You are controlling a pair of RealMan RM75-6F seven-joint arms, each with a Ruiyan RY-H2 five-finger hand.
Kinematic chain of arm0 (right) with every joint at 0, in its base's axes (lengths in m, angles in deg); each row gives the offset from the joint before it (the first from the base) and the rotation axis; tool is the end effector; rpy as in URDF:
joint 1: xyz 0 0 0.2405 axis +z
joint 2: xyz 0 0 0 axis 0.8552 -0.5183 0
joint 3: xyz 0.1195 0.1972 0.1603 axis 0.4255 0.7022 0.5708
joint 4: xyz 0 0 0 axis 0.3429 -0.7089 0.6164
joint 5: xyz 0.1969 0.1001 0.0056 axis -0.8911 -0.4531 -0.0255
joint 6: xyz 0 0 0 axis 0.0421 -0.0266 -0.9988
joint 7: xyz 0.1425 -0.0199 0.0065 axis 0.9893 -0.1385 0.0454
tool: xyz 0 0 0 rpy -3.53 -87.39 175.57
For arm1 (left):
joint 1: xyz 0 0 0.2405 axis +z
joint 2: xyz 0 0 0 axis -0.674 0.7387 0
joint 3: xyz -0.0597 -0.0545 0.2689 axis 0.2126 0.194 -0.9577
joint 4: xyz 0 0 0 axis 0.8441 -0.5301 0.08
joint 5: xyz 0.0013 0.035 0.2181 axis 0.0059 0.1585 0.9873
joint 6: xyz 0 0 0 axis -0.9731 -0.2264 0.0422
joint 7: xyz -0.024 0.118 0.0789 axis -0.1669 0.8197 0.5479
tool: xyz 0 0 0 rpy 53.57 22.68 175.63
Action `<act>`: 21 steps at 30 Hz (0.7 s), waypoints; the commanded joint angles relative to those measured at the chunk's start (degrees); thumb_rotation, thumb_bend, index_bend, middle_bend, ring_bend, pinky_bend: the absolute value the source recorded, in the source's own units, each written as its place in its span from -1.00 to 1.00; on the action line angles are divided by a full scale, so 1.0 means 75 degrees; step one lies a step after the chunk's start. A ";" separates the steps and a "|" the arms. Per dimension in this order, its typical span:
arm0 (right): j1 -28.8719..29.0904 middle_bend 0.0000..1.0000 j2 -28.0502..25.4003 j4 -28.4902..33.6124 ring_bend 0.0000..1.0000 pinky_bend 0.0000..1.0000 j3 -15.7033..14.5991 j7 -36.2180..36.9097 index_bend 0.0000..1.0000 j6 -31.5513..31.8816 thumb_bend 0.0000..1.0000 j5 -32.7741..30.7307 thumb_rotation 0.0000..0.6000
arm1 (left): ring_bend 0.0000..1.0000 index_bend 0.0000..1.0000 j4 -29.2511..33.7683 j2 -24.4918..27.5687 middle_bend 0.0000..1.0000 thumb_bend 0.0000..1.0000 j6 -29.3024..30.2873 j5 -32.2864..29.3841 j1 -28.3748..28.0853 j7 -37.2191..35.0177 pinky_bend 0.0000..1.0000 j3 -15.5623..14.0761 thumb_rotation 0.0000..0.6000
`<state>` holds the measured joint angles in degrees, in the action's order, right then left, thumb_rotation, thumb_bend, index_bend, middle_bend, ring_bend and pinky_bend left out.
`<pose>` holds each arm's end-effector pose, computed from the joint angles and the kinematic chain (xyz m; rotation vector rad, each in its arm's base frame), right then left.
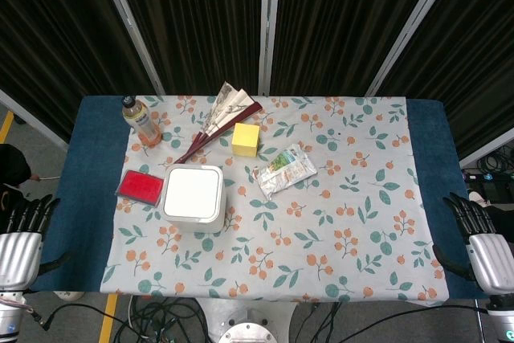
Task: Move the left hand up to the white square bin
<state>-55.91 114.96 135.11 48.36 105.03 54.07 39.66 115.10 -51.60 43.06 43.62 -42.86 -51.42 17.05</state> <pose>-0.3375 -0.1596 0.1822 1.4196 -1.0115 1.0874 -0.3371 0.1502 0.1424 -1.3802 -0.8068 -0.8497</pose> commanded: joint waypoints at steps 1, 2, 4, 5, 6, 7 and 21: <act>0.0014 -0.99 0.0016 -0.0008 -1.00 -1.00 -0.0004 -0.0013 -1.00 -0.0033 -0.49 -0.0002 1.00 | -0.85 -0.80 0.0001 0.0011 -0.88 -0.94 0.0005 0.0000 0.0005 0.0000 -1.00 -0.0002 1.00; 0.0018 -0.99 0.0019 -0.0009 -1.00 -1.00 -0.0003 -0.0020 -1.00 -0.0041 -0.49 -0.0003 1.00 | -0.85 -0.80 0.0002 0.0017 -0.88 -0.94 0.0011 0.0006 0.0009 -0.0003 -1.00 -0.0004 1.00; 0.0021 -0.99 0.0021 -0.0012 -1.00 -1.00 0.0001 -0.0028 -1.00 -0.0034 -0.49 0.0009 1.00 | -0.85 -0.80 0.0015 0.0035 -0.88 -0.94 0.0027 0.0018 0.0018 -0.0013 -1.00 -0.0010 1.00; 0.0021 -0.99 0.0020 -0.0014 -1.00 -1.00 0.0000 -0.0028 -1.00 -0.0032 -0.49 0.0013 1.00 | -0.85 -0.80 0.0024 0.0047 -0.88 -0.94 0.0033 0.0025 0.0024 -0.0016 -1.00 -0.0016 1.00; 0.0021 -0.99 0.0018 -0.0018 -1.00 -1.00 -0.0004 -0.0027 -1.00 -0.0037 -0.49 0.0013 1.00 | -0.85 -0.80 0.0035 0.0060 -0.88 -0.94 0.0039 0.0037 0.0027 -0.0013 -1.00 -0.0021 1.00; 0.0022 -0.99 0.0020 -0.0026 -1.00 -1.00 -0.0010 -0.0027 -1.00 -0.0054 -0.49 0.0006 1.00 | -0.85 -0.80 0.0052 0.0085 -0.88 -0.94 0.0046 0.0081 0.0020 -0.0006 -1.00 -0.0032 1.00; 0.0378 -1.00 0.0309 -0.0085 -1.00 -1.00 -0.0078 -0.0520 -1.00 -0.1272 -0.49 -0.0571 1.00 | -0.85 -0.76 0.0485 0.0956 -0.88 -0.94 -0.0891 0.2633 -0.1826 -0.1077 -1.00 -0.0009 1.00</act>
<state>-53.38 117.11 134.36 47.81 101.53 44.94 35.77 117.56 -46.28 39.33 59.95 -53.05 -57.34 17.07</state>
